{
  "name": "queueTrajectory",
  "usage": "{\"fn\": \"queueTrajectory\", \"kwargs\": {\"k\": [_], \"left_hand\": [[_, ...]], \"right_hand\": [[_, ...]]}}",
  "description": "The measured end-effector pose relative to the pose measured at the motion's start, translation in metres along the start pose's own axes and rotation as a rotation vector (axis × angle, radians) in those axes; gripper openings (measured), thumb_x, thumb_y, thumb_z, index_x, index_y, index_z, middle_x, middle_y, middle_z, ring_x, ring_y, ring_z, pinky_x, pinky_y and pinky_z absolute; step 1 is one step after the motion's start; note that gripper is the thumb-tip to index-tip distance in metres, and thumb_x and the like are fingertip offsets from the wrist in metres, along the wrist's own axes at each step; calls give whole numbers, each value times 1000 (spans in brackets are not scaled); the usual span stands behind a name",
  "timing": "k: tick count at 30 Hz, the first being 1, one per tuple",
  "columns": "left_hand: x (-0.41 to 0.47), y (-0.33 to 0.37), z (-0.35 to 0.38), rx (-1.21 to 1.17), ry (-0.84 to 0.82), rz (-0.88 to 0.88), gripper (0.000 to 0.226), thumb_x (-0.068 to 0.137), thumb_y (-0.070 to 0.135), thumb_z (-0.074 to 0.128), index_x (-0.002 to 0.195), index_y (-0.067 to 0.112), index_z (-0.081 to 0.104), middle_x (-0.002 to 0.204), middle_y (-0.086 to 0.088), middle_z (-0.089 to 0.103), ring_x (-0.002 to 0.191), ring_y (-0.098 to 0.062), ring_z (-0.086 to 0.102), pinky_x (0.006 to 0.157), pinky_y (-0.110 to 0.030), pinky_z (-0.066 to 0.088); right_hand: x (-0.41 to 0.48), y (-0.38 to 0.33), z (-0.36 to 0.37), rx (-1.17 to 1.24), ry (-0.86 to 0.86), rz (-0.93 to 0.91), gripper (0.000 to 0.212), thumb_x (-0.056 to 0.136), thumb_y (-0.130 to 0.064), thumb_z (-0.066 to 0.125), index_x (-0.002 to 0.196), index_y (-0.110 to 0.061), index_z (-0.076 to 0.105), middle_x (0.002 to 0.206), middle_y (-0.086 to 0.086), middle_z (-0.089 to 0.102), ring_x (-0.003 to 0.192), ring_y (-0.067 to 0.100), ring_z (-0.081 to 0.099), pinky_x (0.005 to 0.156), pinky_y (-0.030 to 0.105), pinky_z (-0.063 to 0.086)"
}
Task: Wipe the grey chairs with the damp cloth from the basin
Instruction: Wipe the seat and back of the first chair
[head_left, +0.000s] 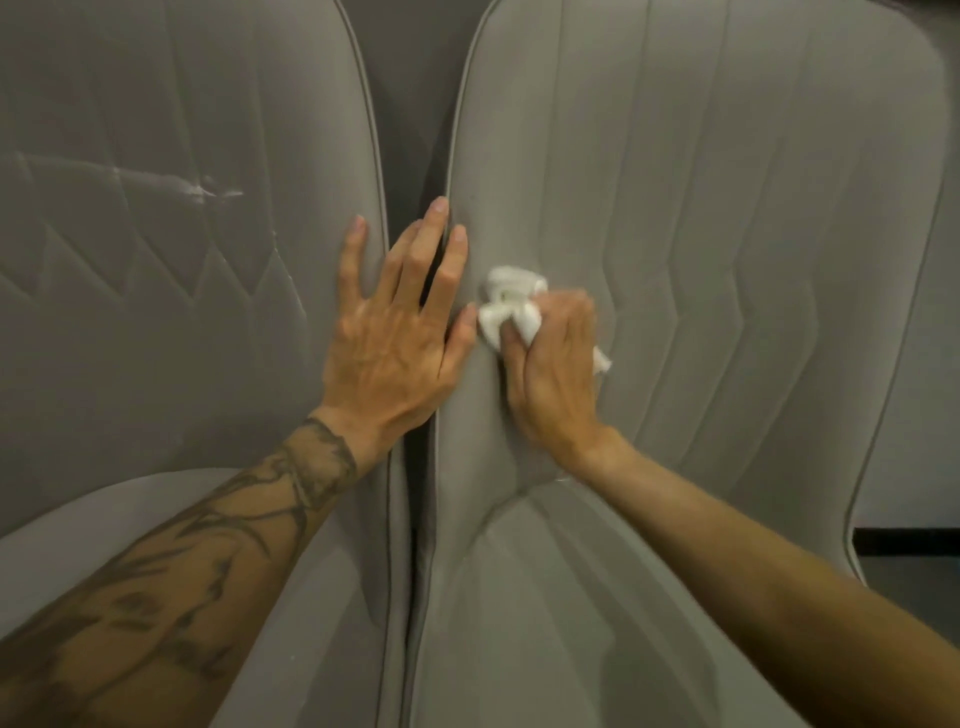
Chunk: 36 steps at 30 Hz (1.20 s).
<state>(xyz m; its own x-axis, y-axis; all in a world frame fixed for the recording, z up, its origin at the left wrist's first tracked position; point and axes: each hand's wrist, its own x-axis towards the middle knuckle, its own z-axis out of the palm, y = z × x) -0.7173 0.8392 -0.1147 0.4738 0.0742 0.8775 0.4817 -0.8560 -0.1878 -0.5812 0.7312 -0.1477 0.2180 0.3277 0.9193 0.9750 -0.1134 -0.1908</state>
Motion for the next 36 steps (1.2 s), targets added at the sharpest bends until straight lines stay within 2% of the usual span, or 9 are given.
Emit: {"fn": "queueTrajectory", "kwargs": {"k": [4, 6, 9, 15, 19, 24, 26, 30, 36], "left_hand": [[2, 1, 0, 10, -4, 4, 59, 107, 37, 42, 157, 4, 40, 168, -17, 33, 148, -30, 45, 127, -63, 14], [0, 2, 1, 14, 1, 4, 59, 108, 38, 41, 156, 5, 40, 168, -17, 33, 148, -30, 45, 127, -63, 15], [-1, 0, 3, 16, 8, 6, 59, 108, 40, 38, 157, 5, 39, 168, -17, 32, 149, -29, 44, 128, -62, 13], [0, 0, 1, 15, 1, 7, 60, 107, 38, 42, 157, 5, 40, 168, -17, 32, 149, -30, 44, 128, -61, 12], [0, 0, 1, 12, 1, 3, 61, 106, 38, 45, 157, 5, 40, 168, -16, 32, 148, -30, 45, 128, -62, 13], [0, -1, 1, 18, 15, -2, 60, 107, 38, 44, 156, 4, 42, 168, -17, 33, 146, -30, 47, 127, -62, 14], [0, 0, 1, 17, 14, 2, 59, 107, 37, 44, 156, 4, 42, 167, -17, 34, 145, -30, 48, 127, -62, 15], [0, 0, 0, -4, 10, -5, 58, 107, 38, 43, 155, 3, 44, 167, -17, 34, 146, -30, 47, 127, -63, 17], [0, 0, -1, -19, -7, -3, 63, 105, 39, 46, 156, 3, 40, 168, -17, 32, 146, -29, 47, 127, -62, 16]], "right_hand": [[-60, 15, -21, -51, -249, -252, 24, 105, -28, 41, 112, -7, 50, 104, 19, 61, 87, 36, 56, 78, 45, 42], [-40, 27, -19, -129, -189, -234, 23, 106, -30, 38, 110, -10, 48, 105, 16, 58, 87, 34, 53, 79, 45, 39], [-25, 25, -5, -139, -46, -36, 21, 106, -29, 41, 111, -9, 48, 105, 18, 58, 91, 33, 50, 83, 44, 38], [-84, 21, -20, -98, -286, -234, 28, 107, -31, 34, 111, -9, 50, 106, 18, 64, 90, 36, 59, 79, 45, 42], [14, 39, -20, -308, -9, -134, 38, 107, -28, 34, 106, 1, 59, 98, 27, 61, 90, 35, 51, 84, 46, 35], [133, 31, -21, -238, 295, 114, 36, 105, -32, 43, 106, 0, 59, 104, 22, 58, 97, 35, 54, 91, 48, 40], [119, 8, -10, -197, 259, 180, 37, 104, -28, 45, 113, 6, 59, 112, 28, 59, 104, 41, 57, 96, 54, 42], [68, -20, -13, -138, -19, -115, 28, 102, -20, 50, 105, 6, 61, 102, 24, 58, 91, 39, 55, 83, 50, 43], [179, -19, -12, -282, 183, -24, 34, 104, -31, 42, 102, -3, 61, 100, 18, 59, 90, 33, 56, 81, 41, 40]]}}
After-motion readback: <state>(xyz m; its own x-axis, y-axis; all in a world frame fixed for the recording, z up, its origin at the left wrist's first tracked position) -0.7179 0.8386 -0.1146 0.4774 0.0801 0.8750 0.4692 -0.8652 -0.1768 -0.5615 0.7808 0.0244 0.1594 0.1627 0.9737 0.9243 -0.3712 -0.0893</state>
